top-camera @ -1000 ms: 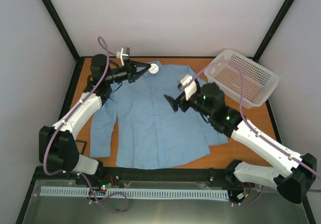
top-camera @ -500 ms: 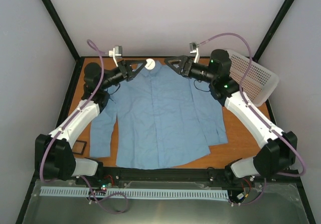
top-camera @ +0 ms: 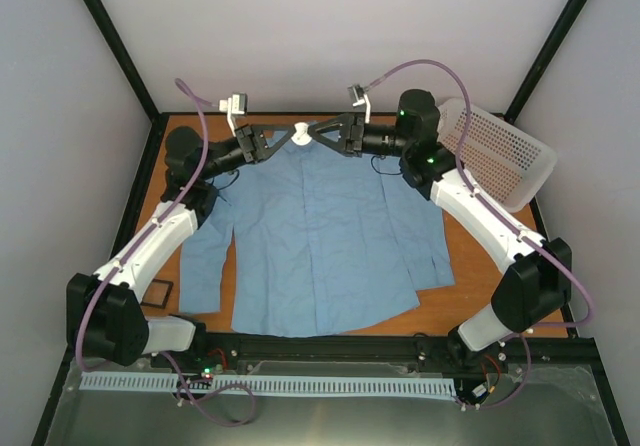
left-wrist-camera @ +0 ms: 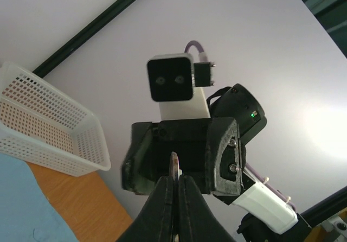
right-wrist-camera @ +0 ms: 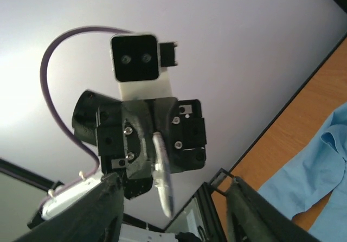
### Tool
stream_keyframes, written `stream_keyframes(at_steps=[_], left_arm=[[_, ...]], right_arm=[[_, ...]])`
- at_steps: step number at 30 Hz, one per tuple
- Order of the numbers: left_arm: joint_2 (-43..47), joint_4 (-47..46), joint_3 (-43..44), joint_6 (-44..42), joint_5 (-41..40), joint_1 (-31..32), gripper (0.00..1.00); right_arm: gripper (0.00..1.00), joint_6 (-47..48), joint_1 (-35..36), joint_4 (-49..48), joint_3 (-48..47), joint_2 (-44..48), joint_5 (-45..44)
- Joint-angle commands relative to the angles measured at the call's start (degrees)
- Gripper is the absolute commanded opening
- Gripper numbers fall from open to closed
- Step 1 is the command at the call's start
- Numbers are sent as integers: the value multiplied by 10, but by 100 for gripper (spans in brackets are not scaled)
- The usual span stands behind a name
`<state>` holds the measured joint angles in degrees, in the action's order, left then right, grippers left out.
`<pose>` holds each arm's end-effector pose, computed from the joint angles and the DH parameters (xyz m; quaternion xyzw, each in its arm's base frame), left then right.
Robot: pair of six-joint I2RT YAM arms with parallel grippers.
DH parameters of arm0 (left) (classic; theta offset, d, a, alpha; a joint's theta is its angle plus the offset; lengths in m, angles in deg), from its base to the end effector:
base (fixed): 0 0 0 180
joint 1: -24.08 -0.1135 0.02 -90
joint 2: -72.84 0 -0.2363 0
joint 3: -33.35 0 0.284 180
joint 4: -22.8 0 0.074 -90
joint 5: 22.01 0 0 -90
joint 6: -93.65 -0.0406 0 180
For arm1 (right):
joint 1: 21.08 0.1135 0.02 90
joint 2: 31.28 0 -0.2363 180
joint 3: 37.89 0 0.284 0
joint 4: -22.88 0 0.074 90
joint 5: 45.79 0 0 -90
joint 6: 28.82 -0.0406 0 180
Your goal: Pin the brooch onto the clothing
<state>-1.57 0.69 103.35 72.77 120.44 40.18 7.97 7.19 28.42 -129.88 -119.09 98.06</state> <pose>0.3117 -0.1235 0.3493 0.0831 0.6328 -0.6822 0.3566 0.3298 0.2146 0.3680 -0.1712 0.6912 0.6520 0.2605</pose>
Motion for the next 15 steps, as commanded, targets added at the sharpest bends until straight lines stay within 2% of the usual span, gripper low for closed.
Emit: stream_keyframes(at_steps=[1,4,10,15], left_arm=[[8,6,24,-36,26,7,1],[12,8,21,-37,25,7,1],[20,2,15,-24,7,6,1],[16,-43,9,18,2,6,1]], right_arm=[[46,8,13,-20,-20,-6,28],[43,-2,17,-37,-11,-7,38],[55,6,18,-51,32,23,19],[47,-16,18,-80,45,21,16]])
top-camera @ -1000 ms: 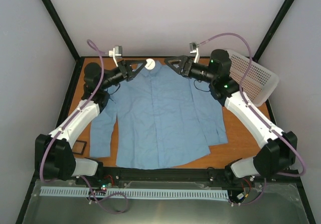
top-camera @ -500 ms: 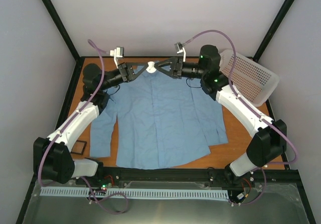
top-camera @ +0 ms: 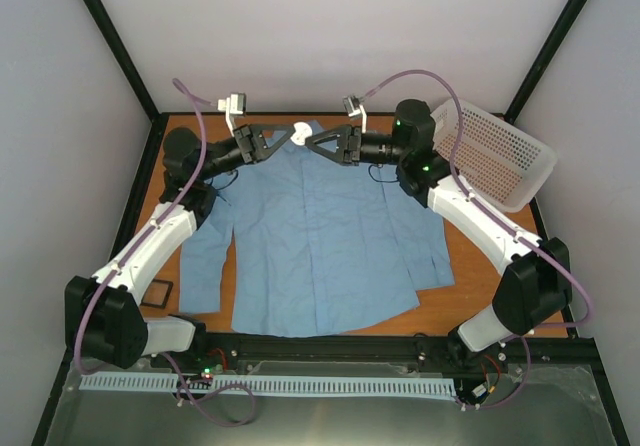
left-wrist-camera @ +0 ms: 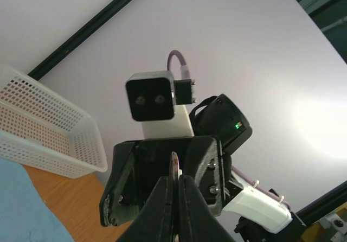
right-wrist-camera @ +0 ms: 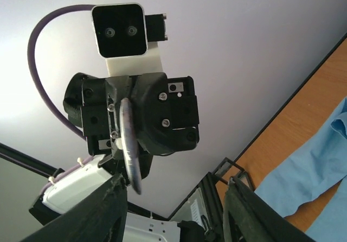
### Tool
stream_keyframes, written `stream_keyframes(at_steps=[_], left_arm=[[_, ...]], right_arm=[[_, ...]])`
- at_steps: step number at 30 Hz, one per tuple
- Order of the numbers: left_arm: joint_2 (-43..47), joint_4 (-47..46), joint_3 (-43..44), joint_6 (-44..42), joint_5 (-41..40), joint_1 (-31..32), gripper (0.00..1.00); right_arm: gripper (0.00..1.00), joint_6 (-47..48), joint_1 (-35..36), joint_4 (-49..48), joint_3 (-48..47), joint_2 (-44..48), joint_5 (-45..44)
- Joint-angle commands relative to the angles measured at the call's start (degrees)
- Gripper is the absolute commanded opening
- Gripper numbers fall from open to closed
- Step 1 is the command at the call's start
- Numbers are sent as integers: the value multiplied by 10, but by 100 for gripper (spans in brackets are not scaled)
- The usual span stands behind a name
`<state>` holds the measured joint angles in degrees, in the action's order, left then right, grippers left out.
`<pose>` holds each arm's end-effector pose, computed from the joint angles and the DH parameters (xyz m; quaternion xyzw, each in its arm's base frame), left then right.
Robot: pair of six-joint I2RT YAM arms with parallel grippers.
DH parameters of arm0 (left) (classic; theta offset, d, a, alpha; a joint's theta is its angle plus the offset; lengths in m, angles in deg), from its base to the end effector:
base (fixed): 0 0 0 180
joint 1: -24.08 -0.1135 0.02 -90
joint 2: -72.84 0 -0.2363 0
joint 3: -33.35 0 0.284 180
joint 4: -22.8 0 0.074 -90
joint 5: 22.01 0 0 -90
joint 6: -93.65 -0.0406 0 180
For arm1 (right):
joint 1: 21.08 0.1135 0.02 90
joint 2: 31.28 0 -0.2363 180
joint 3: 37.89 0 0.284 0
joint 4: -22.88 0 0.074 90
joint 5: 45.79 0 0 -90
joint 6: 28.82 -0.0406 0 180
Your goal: Pin the brooch onto the clothing
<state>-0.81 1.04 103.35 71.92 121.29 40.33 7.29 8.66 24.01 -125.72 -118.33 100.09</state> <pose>0.3080 -0.1237 0.3527 0.0963 0.6308 -0.6815 0.3585 0.3207 0.2219 0.3528 -0.1919 0.6818 0.6629 0.2426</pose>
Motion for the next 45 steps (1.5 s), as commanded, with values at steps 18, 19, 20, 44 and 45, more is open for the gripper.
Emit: stream_keyframes(at_steps=[18,19,20,44,45], left_arm=[[9,10,31,-26,7,5,1],[9,40,44,-46,9,5,3],[9,88,58,-67,11,4,12],[-21,339,161,-227,181,-10,70],[-27,340,166,-227,193,-6,65]], right_arm=[[8,-1,4,-53,-22,-4,-22],[4,8,3,-47,-27,-5,-19],[3,21,3,-42,-30,-6,-15],[3,293,-37,217,-105,-30,260],[3,294,-37,218,-104,-28,261]])
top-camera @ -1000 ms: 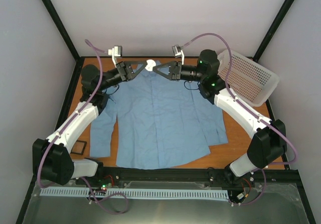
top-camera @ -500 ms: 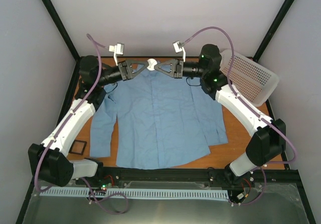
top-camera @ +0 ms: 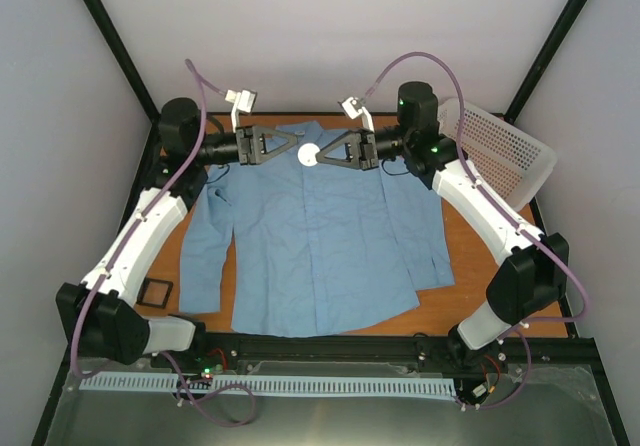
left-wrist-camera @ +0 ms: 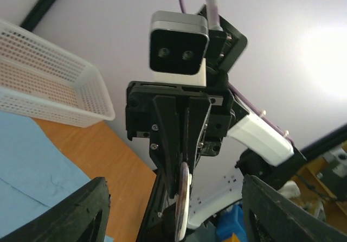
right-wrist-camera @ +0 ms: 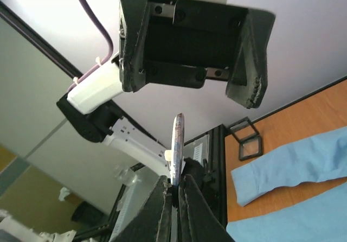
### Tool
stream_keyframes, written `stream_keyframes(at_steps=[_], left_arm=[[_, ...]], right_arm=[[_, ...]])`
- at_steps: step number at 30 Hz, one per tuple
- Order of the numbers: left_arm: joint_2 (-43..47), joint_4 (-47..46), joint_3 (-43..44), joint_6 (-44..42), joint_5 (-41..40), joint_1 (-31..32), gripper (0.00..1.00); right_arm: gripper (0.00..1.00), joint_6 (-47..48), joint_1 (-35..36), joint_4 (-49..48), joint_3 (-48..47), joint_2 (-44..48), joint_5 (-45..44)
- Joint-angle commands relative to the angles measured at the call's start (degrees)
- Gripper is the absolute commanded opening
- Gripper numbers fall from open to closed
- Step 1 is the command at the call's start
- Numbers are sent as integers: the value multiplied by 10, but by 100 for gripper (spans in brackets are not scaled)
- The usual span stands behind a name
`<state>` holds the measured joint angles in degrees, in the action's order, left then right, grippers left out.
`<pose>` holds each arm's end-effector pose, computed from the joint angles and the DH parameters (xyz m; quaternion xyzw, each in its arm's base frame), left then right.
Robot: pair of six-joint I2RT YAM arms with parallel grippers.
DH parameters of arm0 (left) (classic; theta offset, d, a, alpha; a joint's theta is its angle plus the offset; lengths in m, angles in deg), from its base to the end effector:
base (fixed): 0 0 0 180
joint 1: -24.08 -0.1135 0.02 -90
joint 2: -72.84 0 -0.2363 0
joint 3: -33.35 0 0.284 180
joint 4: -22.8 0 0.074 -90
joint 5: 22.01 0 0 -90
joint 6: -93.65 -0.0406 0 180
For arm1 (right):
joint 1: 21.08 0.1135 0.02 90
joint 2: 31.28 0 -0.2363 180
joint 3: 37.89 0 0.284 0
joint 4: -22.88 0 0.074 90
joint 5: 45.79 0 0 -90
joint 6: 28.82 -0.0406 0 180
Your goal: Pin the brooch onto the clothing
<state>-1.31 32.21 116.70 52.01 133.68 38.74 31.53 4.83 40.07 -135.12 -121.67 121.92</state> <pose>0.3065 -0.1184 0.3859 0.1939 0.6806 -0.6375 0.3047 0.3289 0.2039 0.3688 -0.3821 0.6109 0.6587 0.2167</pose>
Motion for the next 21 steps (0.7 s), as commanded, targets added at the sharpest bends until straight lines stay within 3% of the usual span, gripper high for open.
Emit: stream_keyframes(at_steps=[1,13,21], left_arm=[[-28,31,37,-30,80,14,60],[-55,103,78,-85,112,32,35],[-76,164,100,-121,120,43,24]], right_arm=[[3,51,1,57,-10,6,44],[3,30,1,44,-16,-14,63],[3,25,1,42,-28,-24,63]])
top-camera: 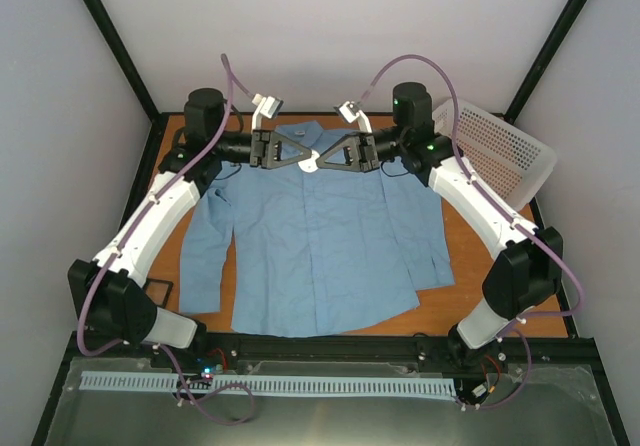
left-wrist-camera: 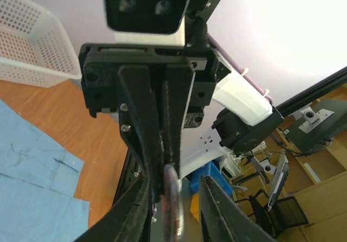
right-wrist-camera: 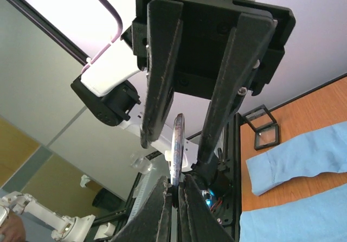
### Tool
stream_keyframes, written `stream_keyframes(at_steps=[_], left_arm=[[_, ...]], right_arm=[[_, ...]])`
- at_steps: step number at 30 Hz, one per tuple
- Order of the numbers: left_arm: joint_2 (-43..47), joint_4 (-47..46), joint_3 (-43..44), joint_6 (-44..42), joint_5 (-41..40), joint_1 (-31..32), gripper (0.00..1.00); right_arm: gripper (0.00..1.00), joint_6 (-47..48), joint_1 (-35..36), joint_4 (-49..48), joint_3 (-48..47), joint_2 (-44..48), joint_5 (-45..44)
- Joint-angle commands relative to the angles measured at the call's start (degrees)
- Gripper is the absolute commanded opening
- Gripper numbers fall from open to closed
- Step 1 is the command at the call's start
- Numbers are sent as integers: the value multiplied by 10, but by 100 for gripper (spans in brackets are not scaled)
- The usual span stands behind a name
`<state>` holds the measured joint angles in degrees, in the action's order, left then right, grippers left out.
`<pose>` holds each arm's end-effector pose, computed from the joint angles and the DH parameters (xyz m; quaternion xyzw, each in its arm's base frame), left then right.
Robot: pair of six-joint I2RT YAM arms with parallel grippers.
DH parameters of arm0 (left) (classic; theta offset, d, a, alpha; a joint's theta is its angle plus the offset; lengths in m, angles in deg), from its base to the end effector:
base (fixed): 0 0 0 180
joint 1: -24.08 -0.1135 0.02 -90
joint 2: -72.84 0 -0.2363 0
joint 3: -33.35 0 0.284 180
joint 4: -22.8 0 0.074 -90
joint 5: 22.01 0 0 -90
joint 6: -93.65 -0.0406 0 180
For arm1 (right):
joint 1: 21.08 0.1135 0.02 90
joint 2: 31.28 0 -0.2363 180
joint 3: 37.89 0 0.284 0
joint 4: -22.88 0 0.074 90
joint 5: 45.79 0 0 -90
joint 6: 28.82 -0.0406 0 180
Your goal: Pin the brooch onto the clothing
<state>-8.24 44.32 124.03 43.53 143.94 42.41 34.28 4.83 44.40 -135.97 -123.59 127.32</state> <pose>0.3155 -0.1460 0.3770 0.2663 0.6739 -0.6591 0.2013 0.3314 0.2058 0.3568 -0.3952 0.6001 0.6746 0.1693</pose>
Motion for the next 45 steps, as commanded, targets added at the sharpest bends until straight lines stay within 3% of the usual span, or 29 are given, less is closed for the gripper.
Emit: stream_keyframes(at_steps=[1,6,9,13,16,24,28,30,31,33,35,40,45], left_arm=[[-7,56,29,-46,16,7,24],[-1,90,30,-72,18,7,29],[17,54,12,-51,16,6,34],[25,33,1,-37,11,4,33],[22,30,4,-35,11,4,24],[26,38,-2,-43,7,4,14],[31,50,0,-53,-7,4,1],[38,60,2,-65,-31,3,1],[41,68,5,-71,-47,3,1],[48,74,5,-76,-81,2,1],[57,58,0,-61,-114,2,1],[75,-30,-30,14,-195,3,1],[91,-52,-48,25,-245,4,1]], right_arm=[[3,-2,1,-2,-21,-5,9],[3,0,1,0,-19,-5,7],[3,0,1,1,-21,-5,7],[3,-1,1,1,-20,-4,7],[3,-1,1,2,-19,-2,8],[3,4,1,8,-14,5,8],[3,8,1,13,-15,8,3],[3,12,1,19,-17,10,-11],[7,14,1,25,-17,12,-20],[30,14,-1,45,-22,15,-58],[37,-32,0,28,-13,20,-98],[57,-244,7,-228,98,60,-158],[56,-383,25,-375,136,44,-223]])
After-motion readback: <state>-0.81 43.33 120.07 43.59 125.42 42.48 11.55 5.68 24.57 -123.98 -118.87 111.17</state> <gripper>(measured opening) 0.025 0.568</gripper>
